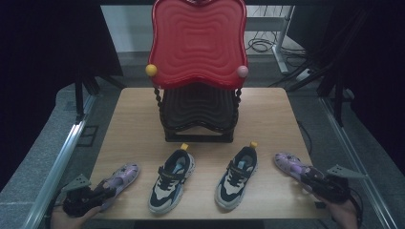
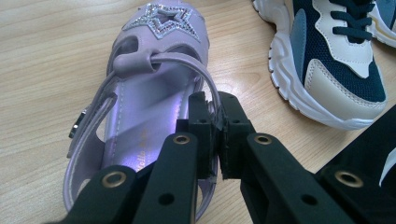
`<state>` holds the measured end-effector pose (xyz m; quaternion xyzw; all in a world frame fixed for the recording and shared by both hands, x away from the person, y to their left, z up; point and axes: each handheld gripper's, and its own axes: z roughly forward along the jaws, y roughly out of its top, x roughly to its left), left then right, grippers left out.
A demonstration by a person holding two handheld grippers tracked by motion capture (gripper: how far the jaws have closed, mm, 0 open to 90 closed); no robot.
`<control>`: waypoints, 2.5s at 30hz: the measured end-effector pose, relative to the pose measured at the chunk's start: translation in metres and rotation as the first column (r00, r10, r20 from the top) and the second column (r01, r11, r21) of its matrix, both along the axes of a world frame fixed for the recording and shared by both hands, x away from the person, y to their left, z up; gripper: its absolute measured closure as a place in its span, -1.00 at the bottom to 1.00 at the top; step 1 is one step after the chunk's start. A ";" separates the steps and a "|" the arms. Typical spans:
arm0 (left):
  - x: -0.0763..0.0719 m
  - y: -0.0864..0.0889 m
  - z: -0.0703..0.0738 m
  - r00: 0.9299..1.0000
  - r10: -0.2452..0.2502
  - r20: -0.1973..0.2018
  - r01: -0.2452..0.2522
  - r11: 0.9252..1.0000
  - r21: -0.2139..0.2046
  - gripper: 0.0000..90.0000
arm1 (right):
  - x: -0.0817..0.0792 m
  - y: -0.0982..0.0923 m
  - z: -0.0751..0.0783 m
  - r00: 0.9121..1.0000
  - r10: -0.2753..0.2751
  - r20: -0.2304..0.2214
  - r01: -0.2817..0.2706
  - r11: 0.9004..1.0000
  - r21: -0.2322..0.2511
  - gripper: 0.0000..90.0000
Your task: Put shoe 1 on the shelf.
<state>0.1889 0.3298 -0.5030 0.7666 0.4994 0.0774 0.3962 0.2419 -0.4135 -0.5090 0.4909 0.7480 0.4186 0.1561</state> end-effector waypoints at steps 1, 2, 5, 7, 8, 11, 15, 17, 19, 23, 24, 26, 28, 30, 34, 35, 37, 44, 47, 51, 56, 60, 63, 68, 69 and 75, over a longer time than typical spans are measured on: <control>0.000 0.000 0.000 1.000 0.000 0.000 0.000 1.000 -0.001 0.91 | 0.000 0.000 0.000 1.000 0.007 0.001 -0.007 1.000 0.002 0.87; 0.000 0.000 0.000 1.000 0.001 0.001 -0.001 1.000 -0.001 0.91 | 0.000 0.001 0.000 1.000 0.012 0.000 -0.012 1.000 0.002 0.89; 0.000 0.001 0.000 1.000 0.005 0.005 -0.005 1.000 -0.005 0.91 | 0.001 0.003 0.000 1.000 0.019 -0.001 -0.019 1.000 0.003 0.90; 0.000 0.001 0.001 1.000 0.006 0.007 -0.006 1.000 -0.007 0.91 | 0.001 0.005 0.001 1.000 0.017 0.003 -0.017 1.000 0.001 0.91; 0.000 0.001 0.001 1.000 0.009 0.009 -0.009 1.000 -0.012 0.91 | 0.001 0.005 0.001 1.000 0.015 0.004 -0.015 1.000 -0.001 0.91; 0.001 0.003 0.003 1.000 0.017 0.012 -0.017 1.000 -0.019 0.91 | 0.002 0.005 0.006 1.000 -0.008 0.018 0.008 1.000 -0.010 0.91; 0.003 0.008 0.007 0.999 0.036 0.023 -0.036 0.999 -0.039 0.92 | 0.004 0.006 0.014 0.999 -0.026 0.033 0.026 1.000 0.009 0.91; 0.004 0.011 0.009 0.998 0.055 0.033 -0.053 0.997 -0.061 0.92 | 0.005 0.006 0.016 0.998 -0.037 0.040 0.036 0.999 0.034 0.91; 0.005 0.014 0.013 0.996 0.071 0.048 -0.067 0.994 -0.086 0.92 | 0.004 0.005 0.018 0.998 -0.045 0.042 0.042 0.997 0.061 0.91; 0.005 0.017 0.022 0.990 0.103 0.097 -0.088 0.986 -0.140 0.92 | 0.003 0.007 0.024 0.996 -0.063 0.061 0.058 0.995 0.082 0.91; 0.005 0.018 0.024 0.988 0.110 0.113 -0.091 0.983 -0.159 0.92 | 0.004 0.007 0.025 0.995 -0.069 0.073 0.063 0.995 0.083 0.91; 0.006 0.020 0.030 0.982 0.125 0.138 -0.098 0.977 -0.187 0.92 | 0.004 0.010 0.030 0.993 -0.082 0.091 0.073 0.993 0.098 0.91; 0.007 0.020 0.035 0.978 0.133 0.158 -0.100 0.975 -0.200 0.92 | 0.005 0.011 0.035 0.990 -0.091 0.110 0.078 0.990 0.119 0.91; 0.008 0.021 0.041 0.976 0.135 0.172 -0.099 0.974 -0.203 0.92 | 0.005 0.013 0.038 0.988 -0.099 0.121 0.081 0.986 0.145 0.91; 0.011 0.022 0.048 0.974 0.130 0.187 -0.089 0.973 -0.211 0.92 | 0.005 0.019 0.042 0.981 -0.128 0.146 0.101 0.978 0.181 0.90; 0.013 0.022 0.050 0.972 0.128 0.194 -0.085 0.973 -0.216 0.92 | 0.005 0.021 0.043 0.980 -0.137 0.146 0.109 0.976 0.189 0.90; 0.016 0.021 0.052 0.971 0.128 0.203 -0.082 0.972 -0.220 0.92 | 0.007 0.026 0.043 0.977 -0.150 0.153 0.118 0.972 0.201 0.90; 0.028 0.009 0.058 0.967 0.106 0.231 -0.053 0.973 -0.224 0.92 | 0.006 0.036 0.048 0.973 -0.153 0.172 0.114 0.969 0.219 0.90; 0.033 0.000 0.062 0.963 0.092 0.251 -0.032 0.972 -0.232 0.92 | 0.004 0.038 0.052 0.969 -0.161 0.185 0.114 0.964 0.241 0.90; 0.041 -0.011 0.066 0.960 0.075 0.271 -0.009 0.971 -0.237 0.92 | 0.000 0.041 0.058 0.964 -0.168 0.208 0.110 0.958 0.265 0.90; 0.045 -0.020 0.071 0.954 0.075 0.291 0.000 0.968 -0.250 0.92 | -0.003 0.047 0.065 0.960 -0.162 0.229 0.094 0.955 0.280 0.90; 0.045 -0.027 0.076 0.950 0.067 0.306 0.016 0.965 -0.261 0.91 | -0.004 0.054 0.069 0.958 -0.149 0.245 0.073 0.953 0.294 0.90; 0.046 -0.032 0.078 0.946 0.058 0.318 0.030 0.964 -0.265 0.91 | -0.004 0.060 0.071 0.958 -0.139 0.251 0.059 0.951 0.302 0.90; 0.048 -0.041 0.081 0.943 0.051 0.330 0.042 0.962 -0.269 0.92 | 0.000 0.071 0.073 0.959 -0.112 0.261 0.029 0.953 0.302 0.90; 0.049 -0.042 0.081 0.942 0.051 0.332 0.044 0.961 -0.272 0.92 | 0.002 0.073 0.073 0.959 -0.107 0.264 0.024 0.954 0.299 0.90; 0.052 -0.051 0.081 0.941 0.042 0.336 0.054 0.961 -0.271 0.91 | 0.008 0.083 0.073 0.962 -0.090 0.258 0.004 0.948 0.318 0.90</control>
